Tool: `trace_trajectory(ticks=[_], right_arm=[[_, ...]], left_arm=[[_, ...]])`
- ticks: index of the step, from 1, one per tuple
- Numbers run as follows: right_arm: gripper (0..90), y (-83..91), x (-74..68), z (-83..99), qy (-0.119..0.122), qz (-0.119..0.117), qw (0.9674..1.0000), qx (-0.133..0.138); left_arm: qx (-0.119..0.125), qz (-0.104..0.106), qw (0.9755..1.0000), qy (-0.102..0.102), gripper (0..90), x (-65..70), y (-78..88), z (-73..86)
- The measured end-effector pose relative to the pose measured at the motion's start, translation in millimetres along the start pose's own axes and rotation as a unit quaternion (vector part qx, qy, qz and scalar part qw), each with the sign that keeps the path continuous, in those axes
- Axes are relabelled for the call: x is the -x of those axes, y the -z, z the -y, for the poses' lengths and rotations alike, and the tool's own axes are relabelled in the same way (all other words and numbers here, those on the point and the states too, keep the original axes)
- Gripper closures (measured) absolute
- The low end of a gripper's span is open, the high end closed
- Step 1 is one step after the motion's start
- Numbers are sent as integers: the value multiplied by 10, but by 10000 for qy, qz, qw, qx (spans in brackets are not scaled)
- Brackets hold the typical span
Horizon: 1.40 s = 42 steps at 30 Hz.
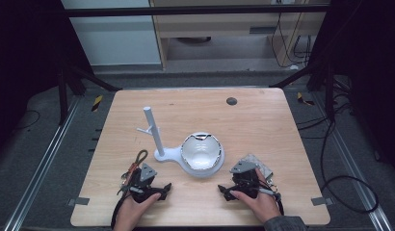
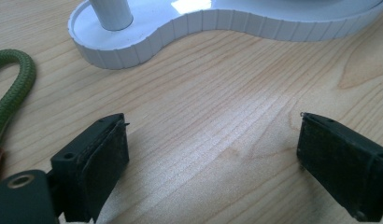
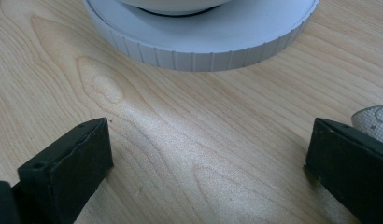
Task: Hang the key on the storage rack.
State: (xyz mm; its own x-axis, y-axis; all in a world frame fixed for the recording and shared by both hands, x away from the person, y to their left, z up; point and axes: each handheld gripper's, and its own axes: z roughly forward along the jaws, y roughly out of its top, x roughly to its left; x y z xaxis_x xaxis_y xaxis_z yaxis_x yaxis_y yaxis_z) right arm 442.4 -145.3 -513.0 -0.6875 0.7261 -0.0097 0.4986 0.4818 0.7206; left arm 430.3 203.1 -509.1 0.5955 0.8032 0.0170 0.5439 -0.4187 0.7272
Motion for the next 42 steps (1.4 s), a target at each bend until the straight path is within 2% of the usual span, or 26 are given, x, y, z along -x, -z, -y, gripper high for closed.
trace_trajectory(ticks=[7, 9, 11, 15, 18, 21, 24, 26, 27, 28, 30, 31, 33, 34, 35, 36, 37, 40, 42], right_arm=[[4, 1, -1, 1, -7, 1, 10000, 3], [4, 1, -1, 1, -6, 5, 10000, 3], [4, 1, -1, 1, -8, 5, 10000, 2], [5, 1, -1, 2, -9, 8, 10000, 2], [4, 2, 0, 2, -4, 5, 10000, 1], [4, 2, 0, 2, -3, 7, 10000, 1], [4, 1, -1, 1, -15, 0, 10000, 9], [4, 1, -1, 1, -17, 0, 10000, 8], [4, 1, -1, 1, -17, 0, 10000, 8], [4, 3, -2, 1, -17, 5, 10000, 0], [4, 3, -2, 2, -15, 7, 10000, 3], [5, 5, -3, 2, -16, 16, 10000, -4], [4, 5, -2, 7, -10, 27, 10000, 8], [4, 5, -2, 7, -10, 27, 10000, 8], [4, 9, -2, 11, -16, 26, 10000, 6], [4, 10, -3, 11, -21, 23, 10000, 4], [4, 10, -3, 11, -21, 23, 10000, 4], [4, 11, -3, 11, -24, 22, 10000, 2], [4, 10, -3, 11, -23, 23, 10000, 3]], left_arm=[[-9, 70, 10000, -38, 64, -3, 5, 4], [-3, 165, 9999, 10, 64, -28, 34, 19], [-47, 145, 9999, 4, 61, -64, 97, 19], [-87, -74, 9999, -40, 75, -221, 342, -40], [-90, -159, 9998, 70, 108, -372, 499, -118], [-372, -396, 9985, 73, 141, -563, 625, -221], [-417, -483, 9976, 256, 208, -728, 697, -286], [-591, -505, 9966, 277, 258, -823, 694, -315], [-591, -505, 9966, 277, 278, -823, 694, -315], [-774, -456, 9954, 340, 278, -886, 666, -329], [-974, -382, 9935, 440, 304, -950, 601, -344], [-974, -382, 9935, 440, 314, -950, 601, -344], [-1210, -379, 9908, 468, 342, -973, 504, -368], [-1210, -379, 9908, 468, 349, -973, 504, -368], [-1404, -420, 9883, 428, 369, -1005, 448, -381], [-1404, -420, 9883, 428, 388, -1005, 448, -381], [-1524, -420, 9864, 438, 397, -1037, 406, -386], [-1624, -329, 9853, 411, 423, -1063, 354, -385], [-1617, -285, 9855, 433, 434, -1062, 337, -383]])
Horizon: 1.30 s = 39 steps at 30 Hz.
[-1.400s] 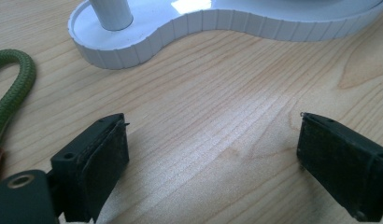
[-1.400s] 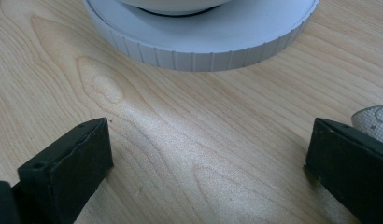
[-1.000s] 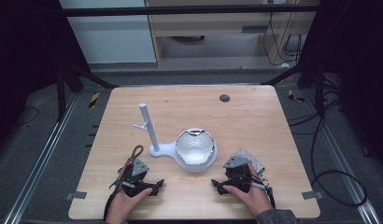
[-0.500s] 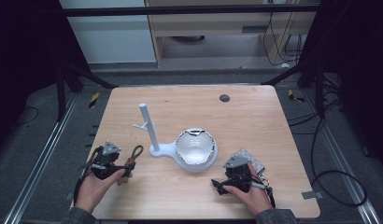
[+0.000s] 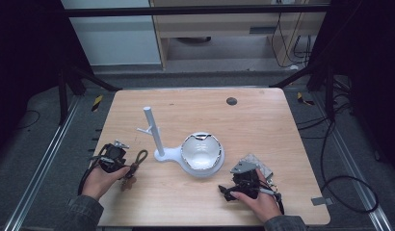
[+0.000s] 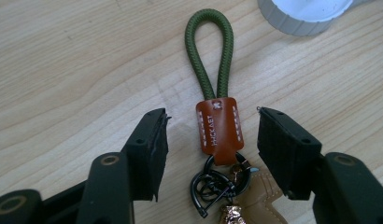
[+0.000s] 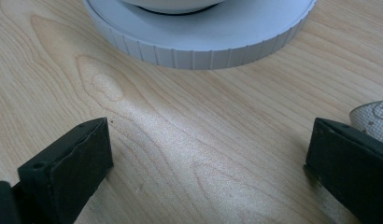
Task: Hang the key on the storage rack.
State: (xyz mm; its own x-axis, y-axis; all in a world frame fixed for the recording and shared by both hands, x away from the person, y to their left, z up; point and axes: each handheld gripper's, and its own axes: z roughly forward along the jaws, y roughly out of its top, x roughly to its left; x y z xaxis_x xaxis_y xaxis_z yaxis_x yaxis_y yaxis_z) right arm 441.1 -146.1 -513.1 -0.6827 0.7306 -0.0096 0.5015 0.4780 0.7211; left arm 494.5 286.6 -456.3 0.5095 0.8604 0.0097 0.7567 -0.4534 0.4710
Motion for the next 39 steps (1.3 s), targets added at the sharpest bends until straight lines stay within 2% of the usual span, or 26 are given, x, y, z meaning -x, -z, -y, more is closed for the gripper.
trace_trajectory(ticks=[7, 16, 23, 33, 39], right_arm=[[4, 1, -1, 1, -3, 0, 10000, -1], [4, 5, -1, 7, 3, -3, 10000, 7], [4, 19, -3, 19, 13, 9, 10000, -4], [4, 20, -2, 19, 17, -5, 10000, -6], [4, 22, -3, 21, 17, -4, 10000, -7]], left_arm=[[-205, 136, 9997, -47, 480, -9, -84, -15], [-196, 136, 9997, -4, 495, -53, -94, 1], [-208, 130, 9997, -40, 520, -3, -134, -26], [-287, 91, 9995, -36, 564, -14, -181, -40], [-270, 111, 9996, 12, 641, -32, -178, -33]])
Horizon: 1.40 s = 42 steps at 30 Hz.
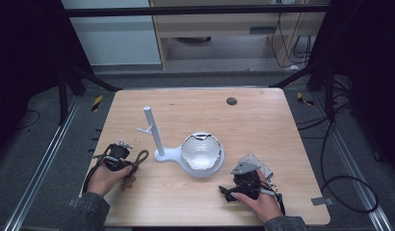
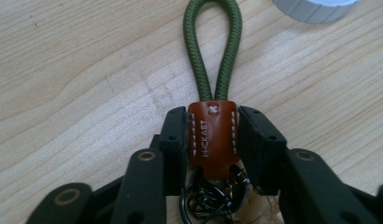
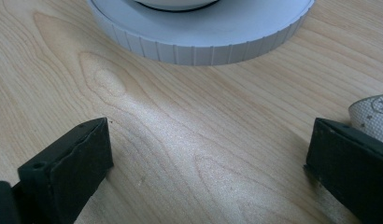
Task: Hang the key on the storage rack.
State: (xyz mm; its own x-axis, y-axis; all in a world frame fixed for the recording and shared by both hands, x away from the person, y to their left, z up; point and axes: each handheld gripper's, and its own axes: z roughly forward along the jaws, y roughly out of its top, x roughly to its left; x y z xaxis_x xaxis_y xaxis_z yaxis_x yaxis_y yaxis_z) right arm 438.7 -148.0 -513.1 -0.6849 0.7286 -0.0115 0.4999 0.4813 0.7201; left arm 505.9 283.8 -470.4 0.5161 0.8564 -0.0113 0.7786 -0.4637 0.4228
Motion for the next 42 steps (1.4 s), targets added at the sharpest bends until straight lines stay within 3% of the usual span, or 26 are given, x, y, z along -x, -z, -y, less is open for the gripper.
trace_trajectory(ticks=[10, 15, 16, 17, 18, 19, 20, 21, 28, 31, 34, 36, 37, 38, 39, 42], right_arm=[[4, 1, 1, 1, 4, -4, 10000, 3], [4, 2, 1, 2, 7, -10, 10000, 2], [4, 2, 1, 2, 7, -8, 10000, 0], [4, 2, 1, 2, 7, -8, 10000, 0], [4, 1, 1, 2, 2, -7, 10000, 2], [4, 1, 1, 2, 2, -7, 10000, 2], [4, 2, 0, 2, 1, -8, 10000, 2], [4, 1, 0, 1, -1, -4, 10000, 4], [4, 1, 0, 1, -3, -5, 10000, 5], [4, 1, 0, 1, -1, -7, 10000, 4], [4, 2, 0, 2, 1, -9, 10000, 3], [4, 1, 0, 2, 1, -9, 10000, 4], [4, 1, 0, 1, 1, -5, 10000, 4], [4, 1, 0, 1, 1, -8, 10000, 3], [4, 1, 0, 1, 1, -9, 10000, 3], [3, 1, 0, 1, -1, -9, 10000, 4]], left_arm=[[40, -56, 10000, -35, 659, -8, 20, 25], [383, -84, 9992, -9, 660, -20, 157, 95], [586, -90, 9982, -12, 661, -10, 240, 139], [586, -90, 9982, -12, 661, -10, 240, 139], [867, -133, 9961, -12, 661, 15, 328, 186], [867, -133, 9961, -12, 661, 15, 328, 186], [1179, -128, 9929, 1, 661, 43, 411, 240], [1306, -134, 9913, 2, 662, 64, 448, 268], [1971, -119, 9803, -103, 663, 233, 679, 428], [2158, -140, 9761, -197, 663, 304, 764, 465], [2454, -143, 9689, -301, 663, 369, 835, 502], [2582, -155, 9655, -294, 663, 390, 855, 520], [2639, -158, 9640, -284, 663, 404, 869, 529], [2639, -158, 9640, -284, 662, 404, 869, 529], [2770, -136, 9604, -280, 662, 433, 901, 538], [2927, -134, 9555, -326, 663, 493, 953, 548]])
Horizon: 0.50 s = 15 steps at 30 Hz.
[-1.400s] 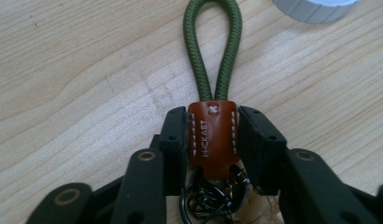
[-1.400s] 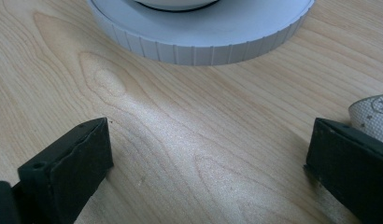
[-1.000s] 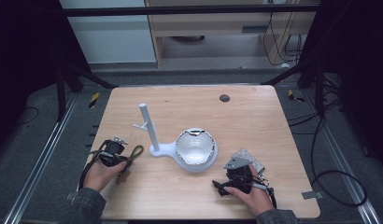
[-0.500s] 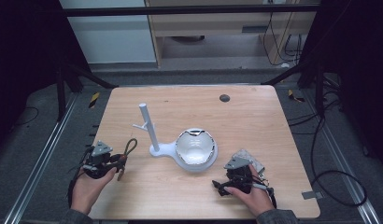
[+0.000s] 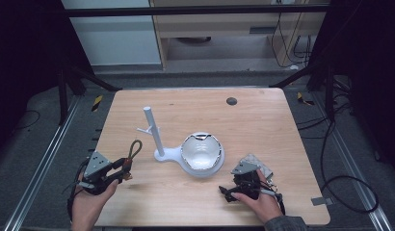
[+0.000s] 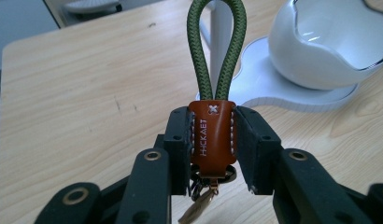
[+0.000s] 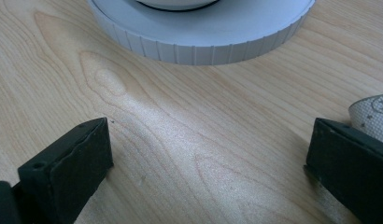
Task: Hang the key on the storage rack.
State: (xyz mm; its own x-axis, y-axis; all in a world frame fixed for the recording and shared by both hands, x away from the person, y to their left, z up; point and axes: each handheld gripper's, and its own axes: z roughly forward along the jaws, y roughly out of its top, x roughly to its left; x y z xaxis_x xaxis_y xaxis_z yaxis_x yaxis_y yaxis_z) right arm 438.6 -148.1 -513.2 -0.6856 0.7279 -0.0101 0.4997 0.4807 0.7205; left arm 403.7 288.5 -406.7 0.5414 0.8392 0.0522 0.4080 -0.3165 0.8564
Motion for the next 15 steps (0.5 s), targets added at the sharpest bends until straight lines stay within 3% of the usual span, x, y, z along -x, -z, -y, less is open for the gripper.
trace_trajectory(ticks=[15], right_arm=[[3, 0, 1, 0, 1, -3, 10000, -1]], left_arm=[[453, 118, 9989, 12, 661, 142, 90, -110]])
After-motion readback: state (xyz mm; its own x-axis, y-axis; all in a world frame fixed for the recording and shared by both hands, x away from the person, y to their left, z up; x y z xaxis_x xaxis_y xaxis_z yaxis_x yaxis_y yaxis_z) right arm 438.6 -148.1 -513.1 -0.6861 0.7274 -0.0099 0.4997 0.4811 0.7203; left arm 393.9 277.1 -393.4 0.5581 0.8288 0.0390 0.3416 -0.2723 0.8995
